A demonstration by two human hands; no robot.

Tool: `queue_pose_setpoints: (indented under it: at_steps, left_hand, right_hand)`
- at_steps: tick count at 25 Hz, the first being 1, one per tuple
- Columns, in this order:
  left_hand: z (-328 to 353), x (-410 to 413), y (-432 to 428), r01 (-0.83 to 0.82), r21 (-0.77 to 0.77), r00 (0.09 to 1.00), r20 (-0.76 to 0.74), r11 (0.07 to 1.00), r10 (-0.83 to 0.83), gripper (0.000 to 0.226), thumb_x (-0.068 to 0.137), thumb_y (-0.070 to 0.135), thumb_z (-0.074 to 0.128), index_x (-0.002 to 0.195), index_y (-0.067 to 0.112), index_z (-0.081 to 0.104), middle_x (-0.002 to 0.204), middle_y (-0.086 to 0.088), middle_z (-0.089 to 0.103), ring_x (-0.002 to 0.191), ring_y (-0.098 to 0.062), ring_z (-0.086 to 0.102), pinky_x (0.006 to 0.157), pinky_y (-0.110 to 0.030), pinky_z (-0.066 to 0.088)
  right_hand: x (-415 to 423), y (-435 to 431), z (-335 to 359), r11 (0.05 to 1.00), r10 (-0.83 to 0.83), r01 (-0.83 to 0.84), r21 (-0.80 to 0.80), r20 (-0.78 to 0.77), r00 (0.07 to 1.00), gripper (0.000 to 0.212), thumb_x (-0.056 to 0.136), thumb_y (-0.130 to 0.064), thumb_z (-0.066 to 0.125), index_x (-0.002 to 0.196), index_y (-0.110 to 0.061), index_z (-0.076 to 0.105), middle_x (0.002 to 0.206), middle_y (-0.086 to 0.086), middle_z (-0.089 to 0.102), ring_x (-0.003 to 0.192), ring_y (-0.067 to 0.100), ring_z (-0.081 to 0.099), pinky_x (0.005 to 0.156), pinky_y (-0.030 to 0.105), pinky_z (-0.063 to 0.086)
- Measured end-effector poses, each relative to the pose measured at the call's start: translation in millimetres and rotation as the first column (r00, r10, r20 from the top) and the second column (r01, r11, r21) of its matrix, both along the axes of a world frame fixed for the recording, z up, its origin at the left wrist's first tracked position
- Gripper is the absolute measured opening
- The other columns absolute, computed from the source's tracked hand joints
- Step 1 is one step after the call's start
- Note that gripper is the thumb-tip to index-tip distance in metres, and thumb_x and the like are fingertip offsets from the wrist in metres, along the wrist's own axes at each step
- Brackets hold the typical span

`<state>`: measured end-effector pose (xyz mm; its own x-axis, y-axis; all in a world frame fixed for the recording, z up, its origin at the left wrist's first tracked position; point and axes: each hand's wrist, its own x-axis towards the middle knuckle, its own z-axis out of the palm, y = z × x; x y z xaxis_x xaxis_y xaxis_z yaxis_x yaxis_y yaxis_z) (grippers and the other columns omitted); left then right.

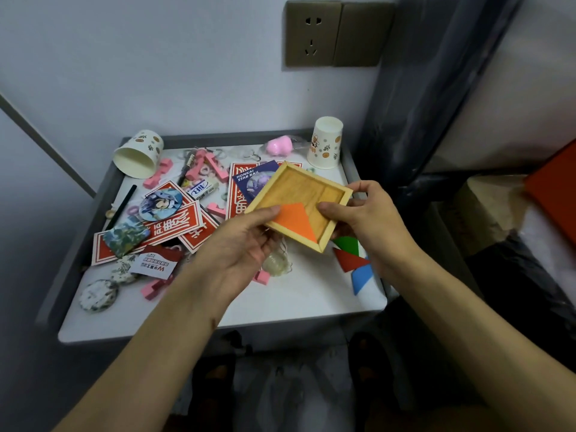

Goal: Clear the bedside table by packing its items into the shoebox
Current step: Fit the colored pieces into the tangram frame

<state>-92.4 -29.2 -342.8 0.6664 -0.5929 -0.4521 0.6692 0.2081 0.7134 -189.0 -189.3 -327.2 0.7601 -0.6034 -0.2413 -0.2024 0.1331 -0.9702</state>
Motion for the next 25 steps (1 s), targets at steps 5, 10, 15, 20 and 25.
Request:
queue_pose_setpoints:
  at_steps: [5, 10, 15, 20, 25]
  left_hand:
    - [-5, -14, -14, -0.196, -0.026, 0.966, -0.177, 0.98, 0.189, 0.032, 0.085, 0.011, 0.071, 0.116, 0.013, 0.062, 0.106, -0.013, 0.075, 0.092, -0.03, 0.074, 0.076, -0.051, 0.061]
    - [-6, 2, -2, -0.252, 0.042, 0.963, -0.085, 0.967, 0.255, 0.028, 0.089, 0.008, 0.068, 0.116, 0.008, 0.063, 0.107, -0.013, 0.074, 0.089, -0.028, 0.075, 0.067, -0.046, 0.061]
    - [-9, 3, -1, -0.234, 0.083, 0.969, -0.055, 0.969, 0.239, 0.022, 0.089, 0.008, 0.069, 0.11, 0.007, 0.063, 0.098, -0.012, 0.076, 0.083, -0.026, 0.075, 0.061, -0.043, 0.06]
    - [-8, 3, -3, -0.23, 0.093, 0.971, -0.051, 0.969, 0.235, 0.02, 0.089, 0.007, 0.068, 0.108, 0.008, 0.062, 0.103, -0.013, 0.074, 0.084, -0.026, 0.075, 0.061, -0.042, 0.061]
    - [-8, 5, -1, -0.225, 0.097, 0.972, -0.05, 0.97, 0.23, 0.027, 0.089, 0.006, 0.068, 0.114, 0.01, 0.059, 0.109, -0.012, 0.072, 0.092, -0.029, 0.073, 0.066, -0.045, 0.061]
  right_hand:
    - [3, 7, -8, 0.989, 0.093, -0.095, -0.116, -0.025, 0.995, 0.035, 0.088, -0.024, 0.069, 0.115, -0.016, 0.048, 0.09, 0.005, 0.071, 0.066, 0.016, 0.072, 0.049, 0.022, 0.054]
    - [-5, -30, -24, 0.138, -0.195, -0.518, -0.844, -0.536, 0.821, 0.042, 0.082, -0.046, 0.069, 0.117, -0.022, 0.064, 0.111, 0.0, 0.057, 0.101, 0.017, 0.054, 0.078, 0.036, 0.054]
    - [-2, -32, -38, 0.116, -0.227, -0.668, -0.735, -0.674, 0.703, 0.064, 0.073, -0.059, 0.072, 0.121, -0.018, 0.061, 0.115, 0.004, 0.047, 0.105, 0.022, 0.047, 0.08, 0.034, 0.049]
    - [3, -29, -36, 0.222, -0.195, -0.682, -0.697, -0.717, 0.669, 0.076, 0.071, -0.062, 0.072, 0.128, -0.017, 0.051, 0.12, 0.005, 0.041, 0.109, 0.023, 0.044, 0.084, 0.035, 0.047]
    - [2, -23, -38, 0.257, -0.204, -0.593, -0.763, -0.643, 0.738, 0.079, 0.069, -0.067, 0.069, 0.127, -0.016, 0.05, 0.119, 0.005, 0.041, 0.102, 0.02, 0.048, 0.079, 0.034, 0.052]
